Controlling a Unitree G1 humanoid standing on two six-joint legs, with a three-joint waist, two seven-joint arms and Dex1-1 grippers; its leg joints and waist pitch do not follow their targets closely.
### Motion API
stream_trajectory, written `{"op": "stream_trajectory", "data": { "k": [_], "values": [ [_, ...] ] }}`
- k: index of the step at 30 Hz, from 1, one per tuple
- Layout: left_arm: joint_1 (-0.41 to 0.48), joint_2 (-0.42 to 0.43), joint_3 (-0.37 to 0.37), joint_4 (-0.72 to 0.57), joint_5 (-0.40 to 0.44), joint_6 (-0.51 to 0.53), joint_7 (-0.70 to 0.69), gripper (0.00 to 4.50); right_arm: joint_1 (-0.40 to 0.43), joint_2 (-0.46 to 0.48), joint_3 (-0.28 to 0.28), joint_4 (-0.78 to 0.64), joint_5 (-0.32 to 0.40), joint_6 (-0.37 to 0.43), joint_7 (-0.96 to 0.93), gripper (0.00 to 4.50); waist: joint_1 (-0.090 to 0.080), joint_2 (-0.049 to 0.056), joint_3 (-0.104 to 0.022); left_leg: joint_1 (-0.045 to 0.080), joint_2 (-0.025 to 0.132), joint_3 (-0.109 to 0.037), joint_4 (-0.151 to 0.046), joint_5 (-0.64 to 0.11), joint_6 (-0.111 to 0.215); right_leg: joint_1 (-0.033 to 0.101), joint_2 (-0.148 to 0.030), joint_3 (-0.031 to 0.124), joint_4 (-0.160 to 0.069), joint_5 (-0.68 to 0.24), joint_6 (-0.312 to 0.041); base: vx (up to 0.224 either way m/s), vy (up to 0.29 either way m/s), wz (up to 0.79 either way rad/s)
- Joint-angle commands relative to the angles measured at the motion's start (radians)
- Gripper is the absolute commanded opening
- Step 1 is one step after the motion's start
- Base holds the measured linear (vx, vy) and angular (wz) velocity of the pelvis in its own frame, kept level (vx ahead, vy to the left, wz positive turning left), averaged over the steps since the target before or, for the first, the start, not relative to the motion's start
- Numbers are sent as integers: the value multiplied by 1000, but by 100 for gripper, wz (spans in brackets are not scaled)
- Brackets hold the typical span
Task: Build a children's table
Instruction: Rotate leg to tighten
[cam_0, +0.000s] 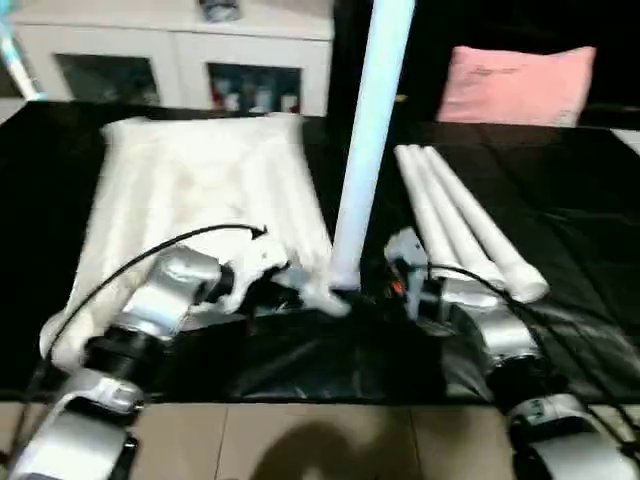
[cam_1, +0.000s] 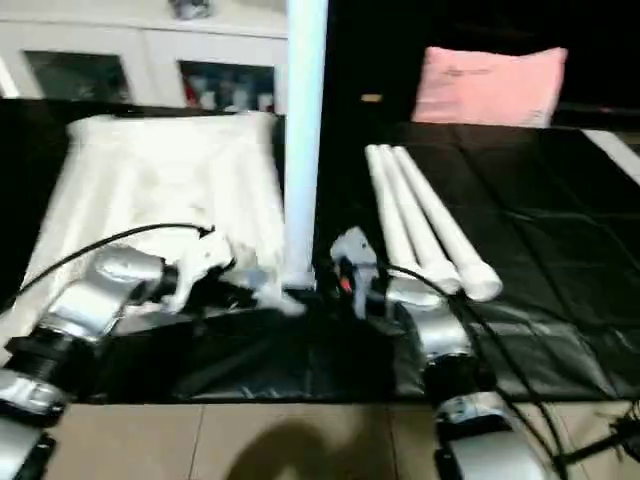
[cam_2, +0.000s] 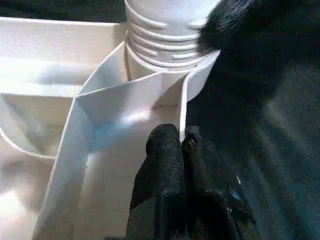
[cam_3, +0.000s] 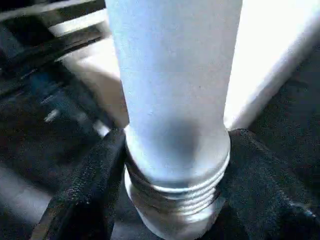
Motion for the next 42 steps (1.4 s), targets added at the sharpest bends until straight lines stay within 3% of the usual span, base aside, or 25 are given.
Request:
{"op": "stream_trajectory", "data": {
  "k": [1,3,6,9,10,11,13,15,20,26,34,37,42],
  "values": [
    [-25,-84,29,-49,-34,63,116,0,-23,116,21,67,7,77,-127,273,7,3,-47,-21,-6,12,-71,-190,10,51,-70,46,-104,-418,-139,0,0,0],
    [-37,-120,39,-42,-21,83,180,0,-51,157,2,100,7,82,-213,273,0,5,-47,-26,-9,9,-71,-189,20,52,-70,43,-108,-444,-121,0,0,0],
    [-67,-185,42,-10,4,98,287,0,-116,217,-11,169,-14,78,-344,273,-10,2,-46,-24,-7,7,-73,-201,17,45,-68,41,-107,-434,-129,0,0,0],
    [-70,-167,7,-3,45,98,292,0,-122,219,-19,155,-9,66,-325,273,-7,5,-51,-26,-3,9,-72,-176,34,49,-68,46,-99,-326,-151,0,0,0],
    [-70,-165,7,-1,45,97,291,0,-121,217,-21,152,-7,66,-323,329,-6,5,-52,-27,-3,9,-72,-168,36,50,-68,46,-96,-296,-160,0,0,0],
    [-68,-158,8,1,48,97,292,0,-120,212,-33,146,-4,66,-321,343,-4,5,-54,-27,-3,11,-71,-150,40,52,-67,47,-90,-242,-178,0,0,0],
    [-62,-145,8,1,52,98,289,0,-117,201,-44,139,-10,54,-329,349,-3,3,-56,-31,-4,11,-70,-116,49,59,-67,47,-82,-175,-194,0,0,0],
    [-51,-118,3,5,58,76,271,0,-95,171,-52,108,-10,31,-315,387,-1,3,-58,-29,-4,13,-69,-93,54,59,-67,48,-79,-132,-209,26,0,0],
    [-32,-68,-5,29,69,34,232,0,-30,99,-39,11,6,2,-210,422,7,3,-58,-27,-1,15,-70,-73,71,65,-67,47,-76,-76,-220,0,0,0],
    [-27,23,-36,79,69,-116,113,0,40,-34,-13,-119,15,-10,-11,442,4,3,-57,-29,-1,15,-69,-83,79,67,-69,48,-79,-89,-219,0,0,0],
    [-27,115,-96,100,50,-309,-116,0,31,-178,8,-189,72,36,258,442,10,-2,-59,-27,0,16,-67,-70,90,67,-68,47,-74,-71,-234,0,0,0],
    [-32,132,-113,113,53,-342,-165,0,30,-211,30,-209,77,47,329,442,16,-2,-59,-26,4,18,-64,-45,105,65,-67,47,-67,-11,-248,0,0,0],
    [-27,161,-163,85,48,-397,-288,0,-12,-232,99,-145,3,-49,400,442,32,-3,-59,-21,7,23,-64,-61,83,60,-71,47,-67,-46,-253,0,0,0]
  ]
}}
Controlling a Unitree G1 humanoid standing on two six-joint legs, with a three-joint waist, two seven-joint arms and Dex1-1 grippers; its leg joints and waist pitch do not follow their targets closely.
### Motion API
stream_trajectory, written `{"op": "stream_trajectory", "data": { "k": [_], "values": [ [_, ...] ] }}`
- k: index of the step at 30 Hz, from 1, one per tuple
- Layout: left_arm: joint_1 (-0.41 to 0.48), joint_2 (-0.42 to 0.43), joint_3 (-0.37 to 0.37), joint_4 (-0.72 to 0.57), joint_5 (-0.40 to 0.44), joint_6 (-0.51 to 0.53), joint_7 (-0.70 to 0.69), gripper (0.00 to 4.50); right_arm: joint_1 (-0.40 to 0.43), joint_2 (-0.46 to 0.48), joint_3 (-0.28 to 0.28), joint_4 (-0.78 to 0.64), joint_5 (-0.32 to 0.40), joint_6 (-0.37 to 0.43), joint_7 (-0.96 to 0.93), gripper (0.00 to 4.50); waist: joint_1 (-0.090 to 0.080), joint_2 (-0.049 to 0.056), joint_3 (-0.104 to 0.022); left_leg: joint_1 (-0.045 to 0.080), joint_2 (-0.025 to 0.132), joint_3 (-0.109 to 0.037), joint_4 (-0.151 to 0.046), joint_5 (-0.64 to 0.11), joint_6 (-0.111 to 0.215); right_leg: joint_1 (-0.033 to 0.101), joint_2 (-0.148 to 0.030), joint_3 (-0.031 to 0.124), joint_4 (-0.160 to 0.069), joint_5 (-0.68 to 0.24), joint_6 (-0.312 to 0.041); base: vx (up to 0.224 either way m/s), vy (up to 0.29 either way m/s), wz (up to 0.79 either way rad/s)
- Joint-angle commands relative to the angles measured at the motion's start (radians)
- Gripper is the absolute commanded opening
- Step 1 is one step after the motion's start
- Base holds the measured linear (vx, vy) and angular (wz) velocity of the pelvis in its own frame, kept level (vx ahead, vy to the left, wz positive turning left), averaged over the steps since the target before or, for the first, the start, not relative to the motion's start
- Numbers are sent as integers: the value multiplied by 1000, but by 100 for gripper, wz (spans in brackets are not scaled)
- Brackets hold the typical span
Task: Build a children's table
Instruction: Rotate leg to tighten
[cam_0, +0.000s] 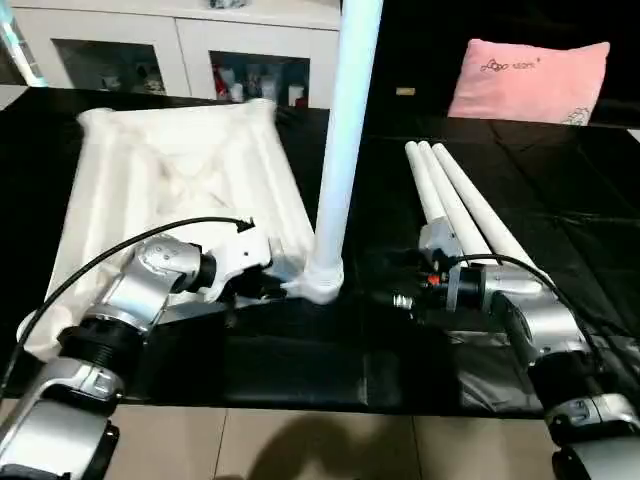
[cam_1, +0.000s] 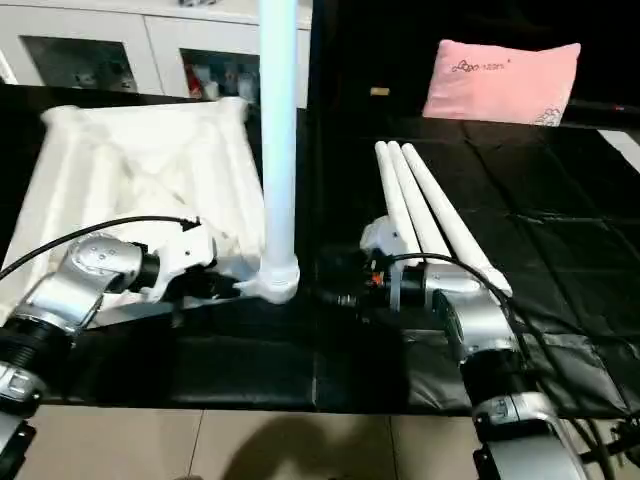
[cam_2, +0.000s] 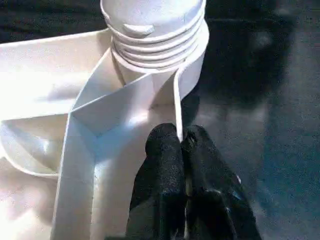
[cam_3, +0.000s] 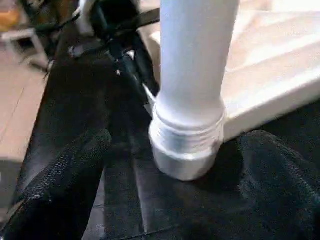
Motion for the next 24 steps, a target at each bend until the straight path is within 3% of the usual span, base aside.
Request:
{"op": "stream_trajectory", "data": {
  "k": [1,10,16,17,24],
  "values": [
    [17,5,-87,-23,22,-33,-84,0,-28,4,26,42,-49,-63,7,442,-1,5,-62,-10,7,22,-55,-63,69,64,-72,49,-52,-49,-249,0,0,0],
    [27,2,-123,-35,38,-95,-141,0,-83,56,89,139,-85,-145,43,442,5,2,-65,-13,6,22,-54,-42,66,68,-70,49,-43,-2,-249,0,0,0],
    [42,4,-137,-68,35,-95,-155,0,-108,79,87,198,-90,-169,54,442,9,4,-64,-11,9,22,-55,-49,61,65,-71,49,-42,-11,-252,0,0,0],
    [45,5,-140,-72,35,-98,-157,0,-112,82,86,208,-87,-172,62,414,10,4,-65,-12,9,23,-54,-48,62,66,-71,49,-41,-6,-252,0,0,0],
    [49,3,-141,-76,38,-100,-159,0,-111,82,93,230,-81,-181,93,367,12,4,-67,-13,7,22,-52,-39,65,68,-69,48,-39,12,-253,0,0,0]
  ]
}}
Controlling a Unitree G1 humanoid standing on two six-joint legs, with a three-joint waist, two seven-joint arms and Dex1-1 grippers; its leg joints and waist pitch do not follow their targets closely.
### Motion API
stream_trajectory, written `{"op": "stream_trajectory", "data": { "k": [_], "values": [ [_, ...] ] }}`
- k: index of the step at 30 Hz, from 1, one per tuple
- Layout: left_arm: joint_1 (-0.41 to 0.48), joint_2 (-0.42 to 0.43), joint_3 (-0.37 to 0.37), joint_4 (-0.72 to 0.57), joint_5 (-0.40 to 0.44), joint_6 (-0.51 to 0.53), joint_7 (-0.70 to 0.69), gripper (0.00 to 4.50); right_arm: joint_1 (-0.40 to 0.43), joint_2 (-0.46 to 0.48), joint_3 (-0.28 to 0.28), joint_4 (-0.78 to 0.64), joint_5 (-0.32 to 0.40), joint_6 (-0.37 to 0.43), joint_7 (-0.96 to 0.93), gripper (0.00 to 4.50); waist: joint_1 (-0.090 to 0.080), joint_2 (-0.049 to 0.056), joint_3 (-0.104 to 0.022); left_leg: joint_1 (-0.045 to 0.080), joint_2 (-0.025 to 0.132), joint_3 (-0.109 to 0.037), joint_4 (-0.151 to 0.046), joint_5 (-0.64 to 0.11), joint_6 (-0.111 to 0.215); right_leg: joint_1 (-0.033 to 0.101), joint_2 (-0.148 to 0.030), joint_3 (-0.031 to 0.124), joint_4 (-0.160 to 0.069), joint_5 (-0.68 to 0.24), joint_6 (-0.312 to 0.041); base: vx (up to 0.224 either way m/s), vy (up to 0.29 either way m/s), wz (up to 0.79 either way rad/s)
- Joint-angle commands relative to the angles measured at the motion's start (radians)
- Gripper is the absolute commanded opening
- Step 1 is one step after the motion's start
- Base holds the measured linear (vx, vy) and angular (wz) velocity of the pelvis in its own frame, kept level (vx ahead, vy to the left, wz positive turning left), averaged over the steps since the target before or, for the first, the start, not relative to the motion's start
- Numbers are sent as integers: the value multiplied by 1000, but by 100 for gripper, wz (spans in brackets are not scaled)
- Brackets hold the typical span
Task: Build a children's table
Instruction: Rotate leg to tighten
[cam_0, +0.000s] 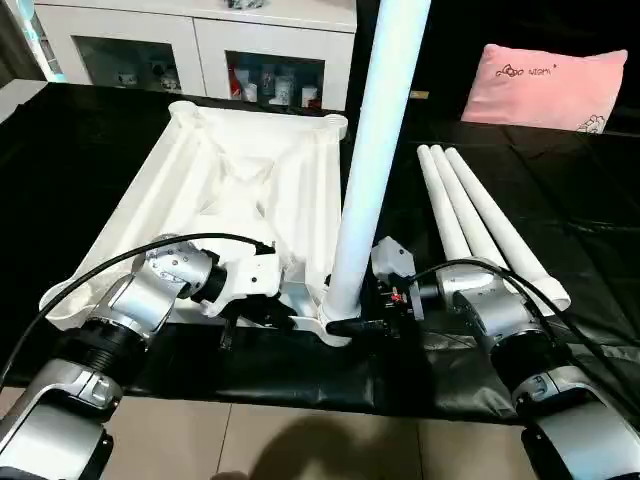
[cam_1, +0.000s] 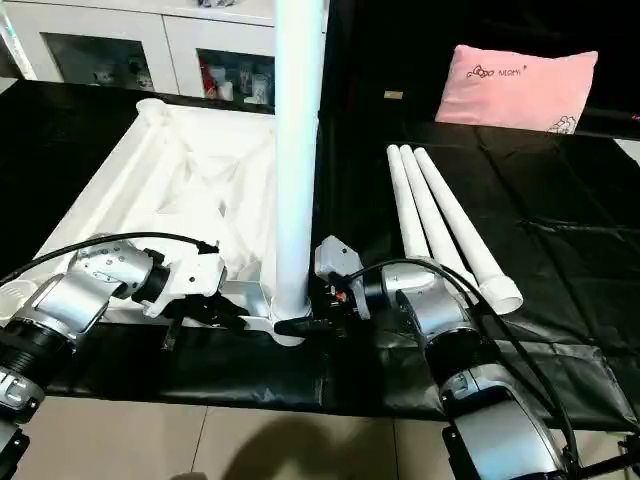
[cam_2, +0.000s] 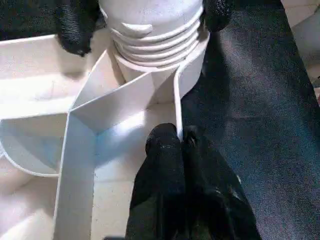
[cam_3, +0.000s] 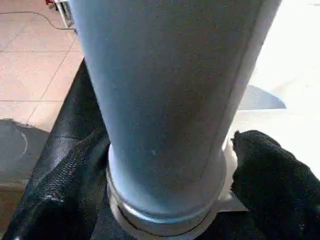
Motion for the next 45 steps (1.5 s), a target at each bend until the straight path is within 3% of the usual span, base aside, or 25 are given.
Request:
{"op": "stream_trajectory", "data": {
  "k": [1,7,12,15,16,17,19,20,21,22,25,26,27,28,29,32,33,34,38,39,42,43,45],
  "values": [
    [31,-10,-77,-6,41,-17,-49,0,-15,-9,-1,20,8,-18,13,358,-5,12,-67,-12,7,19,-54,-38,66,67,-68,48,-40,16,-254,0,0,0],
    [28,-9,-81,-1,43,-15,-47,0,-14,-7,-7,30,11,-18,37,297,-5,12,-68,-11,7,19,-54,-46,65,67,-67,47,-41,21,-260,0,0,0],
    [23,-16,-75,14,44,-3,-33,0,0,-3,-8,22,18,-6,55,277,-4,11,-68,-12,7,19,-54,-43,65,68,-67,47,-40,21,-261,0,0,0],
    [24,-21,-66,17,37,15,-26,0,8,1,-12,16,27,5,54,276,-3,15,-69,-10,8,19,-54,-48,63,67,-68,47,-41,17,-262,0,0,0],
    [25,-23,-57,19,31,32,-17,0,17,9,-17,9,35,17,48,276,-3,20,-68,-10,7,19,-53,-50,62,67,-67,47,-40,21,-264,0,0,0],
    [27,-25,-51,19,28,48,-9,0,23,15,-20,3,38,25,39,276,-3,17,-68,-10,7,20,-53,-53,62,68,-67,48,-41,26,-265,0,0,0],
    [30,-27,-41,19,22,71,2,0,32,24,-24,-4,42,39,21,276,-3,27,-69,-10,7,18,-54,-65,55,68,-67,47,-41,22,-266,0,0,0],
    [31,-33,-30,17,13,92,14,0,38,32,-28,-10,43,52,-2,276,-4,24,-68,-10,7,18,-54,-71,53,68,-65,46,-44,19,-265,0,0,0],
    [32,-47,-11,8,-1,143,40,0,50,47,-35,-18,40,61,-50,276,-3,33,-68,-10,5,17,-54,-77,50,68,-66,47,-45,13,-264,0,0,0],
    [33,-53,-3,5,-6,162,52,0,55,53,-38,-20,39,65,-69,276,-6,29,-66,-11,6,19,-55,-82,46,69,-66,48,-47,5,-263,0,0,0],
    [29,-108,51,-10,-23,273,175,0,82,107,-53,-35,18,103,-232,275,-11,29,-58,-11,3,17,-61,-137,20,67,-67,49,-59,-128,-229,0,0,0],
    [26,-137,77,-18,-30,323,236,0,85,136,-63,-33,14,130,-302,275,-14,29,-51,-5,-1,15,-64,-187,7,63,-68,49,-75,-249,-199,-61,-19,-2],
    [21,-164,100,-22,-35,365,291,0,83,165,-76,-25,20,152,-355,275,-20,24,-50,-1,-5,13,-65,-216,0,61,-69,48,-86,-361,-164,0,0,0],
    [21,-164,100,-22,-35,365,291,0,83,165,-76,-25,20,152,-355,275,-24,24,-51,-3,-5,11,-66,-214,-5,63,-69,48,-85,-386,-152,-55,-10,-5],
    [11,-211,129,-35,-39,436,378,0,69,226,-106,-1,37,191,-460,275,-32,23,-51,-12,-6,9,-67,-198,-6,66,-69,48,-88,-411,-131,0,0,0],
    [7,-244,143,-49,-29,479,435,0,51,273,-128,19,43,211,-541,275,-44,21,-53,-8,-9,8,-65,-206,12,57,-67,45,-99,-442,-118,0,0,0],
    [-2,-294,157,-59,-11,522,517,0,19,336,-144,54,41,226,-639,275,-50,24,-52,-8,-8,9,-64,-201,12,53,-65,46,-95,-429,-125,0,0,0],
    [-7,-314,161,-58,-5,533,548,0,5,357,-141,69,32,223,-672,275,-54,13,-52,-10,-8,9,-65,-196,12,52,-64,44,-97,-431,-124,0,0,0],
    [-14,-343,154,-61,7,557,579,0,-24,392,-132,98,2,232,-746,275,-56,20,-52,-14,-8,5,-67,-193,24,54,-66,42,-96,-421,-119,0,0,0],
    [-17,-348,149,-63,14,565,591,0,-34,400,-133,104,-13,238,-778,275,-57,16,-53,-14,-7,6,-67,-189,26,53,-65,43,-96,-406,-121,0,0,0],
    [-17,-339,139,-65,25,563,600,0,-35,402,-142,92,-19,237,-785,275,-60,25,-56,-14,-5,6,-66,-170,26,55,-65,47,-85,-292,-158,0,0,0],
    [-11,-330,136,-67,28,563,596,0,-32,398,-152,82,-13,238,-780,345,-61,26,-58,-16,-5,7,-66,-156,29,58,-64,48,-80,-247,-172,0,0,0],
    [-2,-314,132,-64,35,548,586,0,-27,386,-164,69,-7,238,-780,345,-62,30,-59,-17,-5,7,-65,-141,33,61,-63,48,-76,-193,-189,0,0,0]
  ]
}}
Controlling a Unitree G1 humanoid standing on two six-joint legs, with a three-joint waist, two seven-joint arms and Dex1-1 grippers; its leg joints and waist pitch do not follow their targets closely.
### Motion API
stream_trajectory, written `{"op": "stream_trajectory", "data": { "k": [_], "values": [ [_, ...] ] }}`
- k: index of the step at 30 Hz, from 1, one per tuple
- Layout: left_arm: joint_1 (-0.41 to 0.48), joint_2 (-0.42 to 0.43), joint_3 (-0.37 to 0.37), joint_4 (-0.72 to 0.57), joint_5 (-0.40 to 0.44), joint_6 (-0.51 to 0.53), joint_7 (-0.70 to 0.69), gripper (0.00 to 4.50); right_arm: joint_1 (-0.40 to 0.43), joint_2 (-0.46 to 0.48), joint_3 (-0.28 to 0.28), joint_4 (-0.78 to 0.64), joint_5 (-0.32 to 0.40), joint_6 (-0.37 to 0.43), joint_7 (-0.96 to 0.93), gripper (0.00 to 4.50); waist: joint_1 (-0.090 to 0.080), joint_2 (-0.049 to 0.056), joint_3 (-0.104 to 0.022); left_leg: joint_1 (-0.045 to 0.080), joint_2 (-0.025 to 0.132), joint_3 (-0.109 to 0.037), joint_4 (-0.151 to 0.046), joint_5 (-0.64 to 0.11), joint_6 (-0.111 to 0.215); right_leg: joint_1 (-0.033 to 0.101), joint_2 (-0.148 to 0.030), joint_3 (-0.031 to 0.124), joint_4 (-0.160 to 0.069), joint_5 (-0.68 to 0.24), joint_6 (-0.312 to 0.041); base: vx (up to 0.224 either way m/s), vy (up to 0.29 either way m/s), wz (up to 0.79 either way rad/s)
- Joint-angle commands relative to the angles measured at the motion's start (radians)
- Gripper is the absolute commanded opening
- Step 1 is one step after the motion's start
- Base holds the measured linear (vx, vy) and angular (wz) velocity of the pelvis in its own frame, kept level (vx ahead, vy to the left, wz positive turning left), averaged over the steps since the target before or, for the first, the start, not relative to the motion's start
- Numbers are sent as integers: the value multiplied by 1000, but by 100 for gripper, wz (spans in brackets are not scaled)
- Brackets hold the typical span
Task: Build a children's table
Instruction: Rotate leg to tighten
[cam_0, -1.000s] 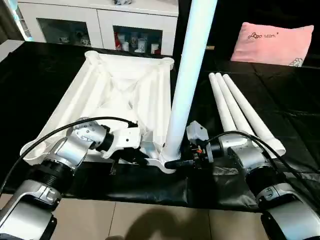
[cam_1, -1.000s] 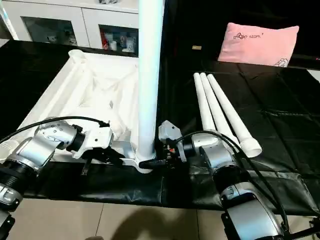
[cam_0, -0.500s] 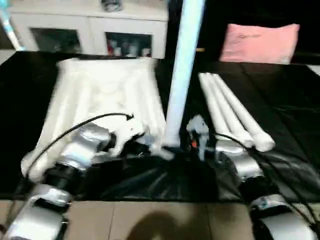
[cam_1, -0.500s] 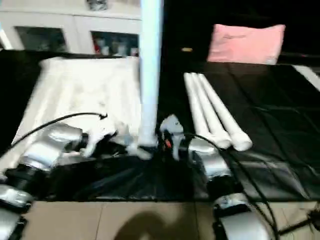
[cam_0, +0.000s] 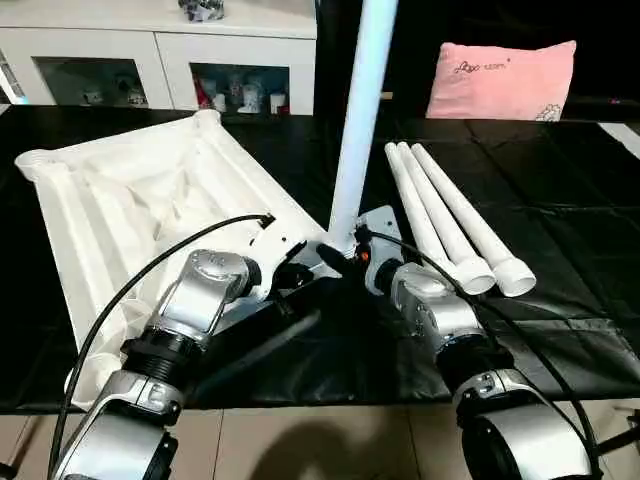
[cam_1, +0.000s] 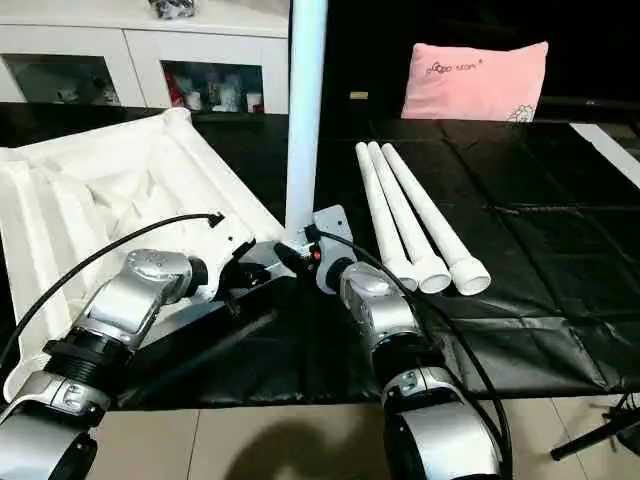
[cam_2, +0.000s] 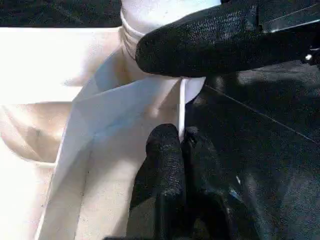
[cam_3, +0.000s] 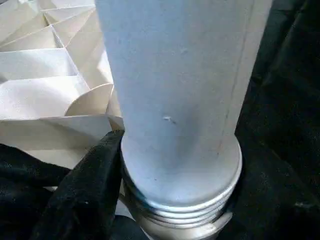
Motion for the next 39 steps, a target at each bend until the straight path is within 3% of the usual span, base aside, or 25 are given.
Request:
{"op": "stream_trajectory", "data": {
  "k": [1,5,9,13,19,22,23,24,28,29,30,39],
  "values": [
    [-15,-27,-47,5,13,-25,21,0,5,94,66,-5,17,28,86,348,5,10,-53,-28,-4,12,-66,-137,45,60,-65,48,-81,-175,-196,0,0,0],
    [-5,-7,-55,16,28,-58,12,0,27,65,60,-30,19,21,87,393,3,10,-51,-25,-3,14,-68,-149,49,59,-67,48,-84,-196,-200,0,0,0],
    [1,39,-65,43,30,-147,-26,0,106,-5,66,-123,24,-8,172,437,10,4,-48,-23,-3,15,-70,-158,56,59,-68,49,-92,-242,-171,0,0,0],
    [6,101,-69,60,19,-209,-115,0,196,-111,96,-260,42,-10,313,446,21,1,-52,-26,-2,17,-69,-109,75,64,-67,50,-84,-165,-173,0,0,0],
    [22,160,-90,59,3,-305,-224,0,230,-192,83,-342,76,2,411,446,22,4,-53,-24,-1,16,-68,-95,79,64,-68,50,-82,-126,-198,0,0,0],
    [23,182,-98,69,-4,-347,-264,0,243,-221,77,-379,86,14,440,446,23,5,-57,-23,0,18,-65,-66,84,65,-66,50,-72,-48,-220,0,0,0],
    [21,197,-104,72,-8,-344,-294,0,249,-237,75,-397,92,22,457,446,23,4,-57,-24,1,19,-65,-62,84,66,-66,51,-70,-40,-222,0,0,0],
    [20,206,-103,74,-11,-341,-308,0,253,-249,74,-407,94,25,465,446,25,10,-57,-23,1,18,-65,-62,82,66,-66,50,-69,-27,-226,0,0,0],
    [6,200,-80,93,-24,-315,-292,0,258,-261,80,-408,91,16,466,446,27,3,-55,-24,-1,20,-65,-84,71,67,-67,50,-73,-64,-224,0,0,0],
    [2,200,-75,99,-27,-314,-287,43,260,-260,83,-409,89,16,467,450,26,2,-54,-24,-1,20,-66,-93,68,67,-68,50,-75,-90,-218,0,0,0],
    [-1,198,-70,104,-31,-304,-282,54,263,-259,86,-411,88,15,467,450,26,-2,-54,-24,0,20,-66,-96,66,67,-68,50,-77,-106,-212,0,0,0],
    [-24,204,-61,135,-29,-295,-261,64,272,-267,105,-425,92,23,476,450,27,-2,-54,-25,-1,20,-64,-81,67,67,-68,50,-75,-112,-205,0,0,0]
  ]
}}
